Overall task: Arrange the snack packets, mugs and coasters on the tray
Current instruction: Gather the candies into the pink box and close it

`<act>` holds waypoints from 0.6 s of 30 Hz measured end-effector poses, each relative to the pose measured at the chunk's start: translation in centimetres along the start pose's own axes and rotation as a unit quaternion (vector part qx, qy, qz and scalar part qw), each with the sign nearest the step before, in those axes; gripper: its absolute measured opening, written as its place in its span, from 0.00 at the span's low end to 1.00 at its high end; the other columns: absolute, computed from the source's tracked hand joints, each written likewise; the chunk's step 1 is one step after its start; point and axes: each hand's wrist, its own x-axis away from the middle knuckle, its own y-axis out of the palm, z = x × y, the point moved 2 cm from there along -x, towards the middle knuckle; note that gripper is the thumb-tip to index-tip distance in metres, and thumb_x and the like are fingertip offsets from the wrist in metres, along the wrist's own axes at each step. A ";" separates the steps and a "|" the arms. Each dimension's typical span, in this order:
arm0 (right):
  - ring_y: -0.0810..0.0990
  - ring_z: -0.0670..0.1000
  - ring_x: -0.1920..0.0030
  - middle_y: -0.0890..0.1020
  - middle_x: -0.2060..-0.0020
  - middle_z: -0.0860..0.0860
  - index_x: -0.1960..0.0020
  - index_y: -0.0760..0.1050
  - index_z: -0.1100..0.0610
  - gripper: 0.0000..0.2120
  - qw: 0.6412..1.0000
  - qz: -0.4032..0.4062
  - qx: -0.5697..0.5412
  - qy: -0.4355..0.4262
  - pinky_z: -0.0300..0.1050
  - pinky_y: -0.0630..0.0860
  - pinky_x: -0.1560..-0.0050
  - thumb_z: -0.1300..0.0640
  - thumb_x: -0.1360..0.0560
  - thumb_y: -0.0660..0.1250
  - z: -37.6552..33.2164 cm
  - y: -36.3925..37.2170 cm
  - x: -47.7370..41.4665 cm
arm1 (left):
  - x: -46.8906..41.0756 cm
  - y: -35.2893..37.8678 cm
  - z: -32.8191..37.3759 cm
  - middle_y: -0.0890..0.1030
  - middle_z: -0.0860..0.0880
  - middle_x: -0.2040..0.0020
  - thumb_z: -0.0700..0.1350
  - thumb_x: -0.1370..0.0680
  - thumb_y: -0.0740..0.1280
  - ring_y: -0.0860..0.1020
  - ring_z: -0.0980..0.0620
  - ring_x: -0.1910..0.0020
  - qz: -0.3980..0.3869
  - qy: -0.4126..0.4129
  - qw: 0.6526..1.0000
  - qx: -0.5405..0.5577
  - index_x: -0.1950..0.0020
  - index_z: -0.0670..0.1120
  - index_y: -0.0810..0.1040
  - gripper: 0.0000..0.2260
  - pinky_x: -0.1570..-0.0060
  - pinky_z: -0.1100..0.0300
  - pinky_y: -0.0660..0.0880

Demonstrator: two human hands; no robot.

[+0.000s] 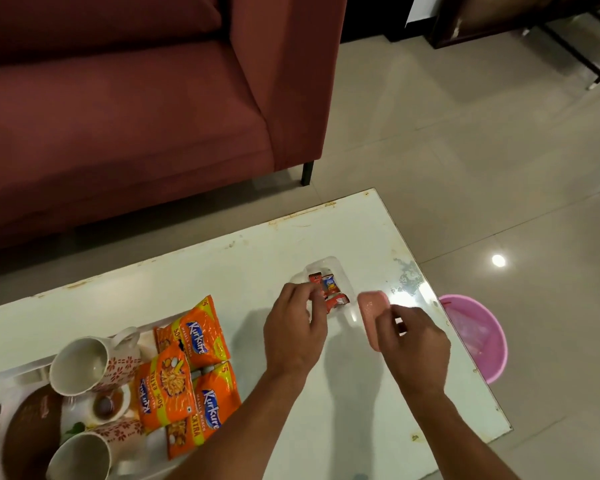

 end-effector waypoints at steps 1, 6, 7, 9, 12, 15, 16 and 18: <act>0.81 0.45 0.68 0.84 0.65 0.43 0.58 0.82 0.48 0.08 0.998 -0.011 -0.065 0.014 0.40 0.73 0.67 0.51 0.23 0.66 -1.0 -0.5 -0.2 | -0.4 0.1 0.3 0.83 0.52 0.45 0.52 0.17 0.62 0.83 0.53 0.53 -0.018 -0.013 1.000 0.022 0.39 0.49 0.81 0.13 0.56 0.63 0.79; 0.82 0.41 0.59 0.85 0.61 0.38 0.58 0.81 0.41 0.12 0.950 -0.107 -0.271 0.113 0.39 0.76 0.60 0.53 0.21 0.64 -4.8 -0.9 -2.0 | -2.0 1.0 1.3 0.83 0.56 0.49 0.56 0.18 0.64 0.81 0.54 0.53 -0.127 -0.123 0.975 0.136 0.38 0.54 0.81 0.13 0.53 0.61 0.77; 0.83 0.43 0.59 0.86 0.60 0.41 0.56 0.82 0.43 0.11 0.943 -0.122 -0.282 0.124 0.40 0.76 0.59 0.54 0.20 0.64 -5.1 -0.7 -2.3 | -2.4 1.0 1.2 0.83 0.56 0.51 0.54 0.19 0.66 0.81 0.53 0.54 -0.129 -0.151 0.966 0.167 0.39 0.54 0.81 0.11 0.54 0.61 0.76; 0.82 0.43 0.58 0.85 0.53 0.44 0.46 0.82 0.46 0.07 0.955 -0.132 -0.239 0.114 0.38 0.75 0.59 0.50 0.21 0.66 -5.3 -0.4 -2.3 | -2.9 0.9 0.7 0.84 0.52 0.52 0.51 0.20 0.68 0.81 0.50 0.56 -0.117 -0.201 0.947 0.224 0.42 0.53 0.82 0.08 0.59 0.57 0.77; 0.80 0.46 0.55 0.78 0.48 0.46 0.33 0.75 0.49 0.30 0.983 -0.135 -0.104 0.062 0.40 0.74 0.58 0.35 0.30 0.70 -5.9 0.5 -1.3 | -3.6 0.6 0.1 0.86 0.48 0.54 0.49 0.21 0.71 0.81 0.50 0.62 -0.079 -0.253 0.922 0.283 0.44 0.52 0.83 0.07 0.70 0.59 0.75; 0.79 0.50 0.51 0.75 0.51 0.46 0.38 0.75 0.48 0.33 0.991 -0.132 -0.032 -0.001 0.45 0.78 0.58 0.31 0.36 0.70 -7.0 1.6 -0.6 | -4.3 0.7 -0.5 0.87 0.48 0.53 0.49 0.22 0.73 0.84 0.49 0.60 -0.058 -0.272 0.922 0.269 0.43 0.50 0.83 0.09 0.71 0.58 0.79; 0.79 0.51 0.48 0.75 0.49 0.47 0.37 0.74 0.49 0.35 0.991 -0.134 -0.016 -0.004 0.46 0.79 0.57 0.30 0.36 0.69 -7.3 2.0 -0.6 | -4.4 0.8 -0.8 0.87 0.48 0.52 0.50 0.22 0.73 0.85 0.48 0.57 -0.055 -0.278 0.925 0.254 0.43 0.51 0.83 0.09 0.68 0.56 0.82; 0.76 0.53 0.44 0.76 0.46 0.49 0.36 0.73 0.52 0.39 0.992 -0.129 0.014 -0.006 0.49 0.81 0.55 0.27 0.37 0.68 -7.6 2.8 -1.0 | -4.7 0.9 -1.3 0.87 0.48 0.50 0.51 0.23 0.74 0.85 0.46 0.54 -0.049 -0.288 0.930 0.223 0.42 0.50 0.83 0.12 0.59 0.49 0.85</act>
